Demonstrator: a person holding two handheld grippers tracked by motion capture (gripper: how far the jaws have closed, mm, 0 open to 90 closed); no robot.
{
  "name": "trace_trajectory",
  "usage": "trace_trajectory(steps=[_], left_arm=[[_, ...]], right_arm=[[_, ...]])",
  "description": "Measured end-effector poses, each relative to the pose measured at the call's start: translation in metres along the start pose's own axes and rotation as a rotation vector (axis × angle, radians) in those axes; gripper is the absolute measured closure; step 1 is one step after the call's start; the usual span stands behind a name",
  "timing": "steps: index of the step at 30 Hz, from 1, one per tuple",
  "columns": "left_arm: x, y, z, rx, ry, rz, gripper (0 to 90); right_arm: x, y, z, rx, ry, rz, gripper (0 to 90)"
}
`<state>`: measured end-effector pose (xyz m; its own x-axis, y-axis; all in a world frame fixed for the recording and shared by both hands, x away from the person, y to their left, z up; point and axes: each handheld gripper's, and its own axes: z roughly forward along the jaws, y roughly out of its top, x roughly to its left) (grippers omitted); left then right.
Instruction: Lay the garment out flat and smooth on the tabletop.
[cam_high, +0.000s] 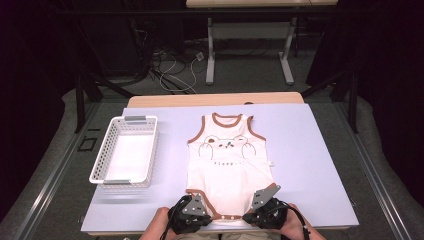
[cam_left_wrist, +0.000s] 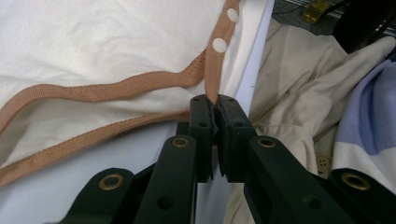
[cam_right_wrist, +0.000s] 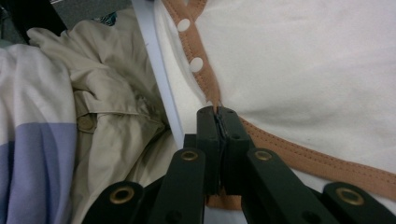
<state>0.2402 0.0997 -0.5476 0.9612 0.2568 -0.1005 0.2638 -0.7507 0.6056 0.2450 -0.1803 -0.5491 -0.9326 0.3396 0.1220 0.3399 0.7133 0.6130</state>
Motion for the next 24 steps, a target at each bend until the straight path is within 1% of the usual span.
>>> trace_trajectory(steps=[1, 2, 3, 7, 8, 9, 14, 19, 20, 21, 22, 23, 24], left_arm=[[0.000, 0.000, 0.000, 0.001, 0.003, 0.000, 85.6], [-0.001, 0.000, 0.000, 0.000, 0.000, 0.000, 85.6], [-0.001, -0.001, 0.000, 0.001, 0.000, -0.001, 85.6], [-0.001, -0.001, -0.001, -0.001, 0.000, -0.001, 85.6], [-0.001, -0.001, -0.001, -0.001, 0.000, -0.001, 85.6], [-0.002, -0.001, 0.000, -0.005, 0.003, -0.002, 85.6], [-0.002, -0.002, -0.002, 0.001, -0.012, -0.001, 85.5], [-0.002, -0.003, -0.003, 0.001, -0.014, 0.000, 84.0], [-0.002, -0.003, -0.004, 0.005, -0.015, 0.002, 82.6], [-0.002, -0.004, -0.005, 0.007, -0.014, 0.004, 79.5], [-0.002, -0.004, -0.007, 0.002, -0.012, 0.000, 75.0], [-0.001, -0.005, -0.009, -0.003, -0.003, -0.002, 70.6], [0.000, -0.006, -0.012, -0.011, 0.002, -0.002, 66.0]], right_arm=[[0.001, 0.000, 0.000, -0.002, -0.006, 0.005, 88.5], [0.002, 0.000, 0.000, 0.001, -0.002, 0.008, 88.5], [0.002, 0.001, 0.000, 0.008, 0.008, 0.002, 88.4], [0.003, 0.000, 0.001, 0.005, 0.012, 0.008, 88.5], [0.002, 0.001, 0.001, 0.004, 0.016, -0.003, 88.4], [0.003, 0.001, 0.002, -0.001, 0.015, -0.004, 88.4], [0.003, 0.001, 0.002, 0.003, 0.020, -0.003, 88.4], [0.002, 0.001, 0.001, 0.004, 0.028, -0.005, 87.8], [0.002, 0.001, 0.001, 0.004, 0.028, -0.007, 85.5], [0.002, 0.001, 0.000, 0.008, 0.037, -0.004, 79.7], [0.001, 0.001, 0.000, 0.002, 0.047, -0.014, 74.9], [0.001, 0.001, -0.002, 0.002, 0.050, -0.001, 69.9], [0.000, 0.002, -0.003, -0.007, 0.059, -0.001, 63.2]])
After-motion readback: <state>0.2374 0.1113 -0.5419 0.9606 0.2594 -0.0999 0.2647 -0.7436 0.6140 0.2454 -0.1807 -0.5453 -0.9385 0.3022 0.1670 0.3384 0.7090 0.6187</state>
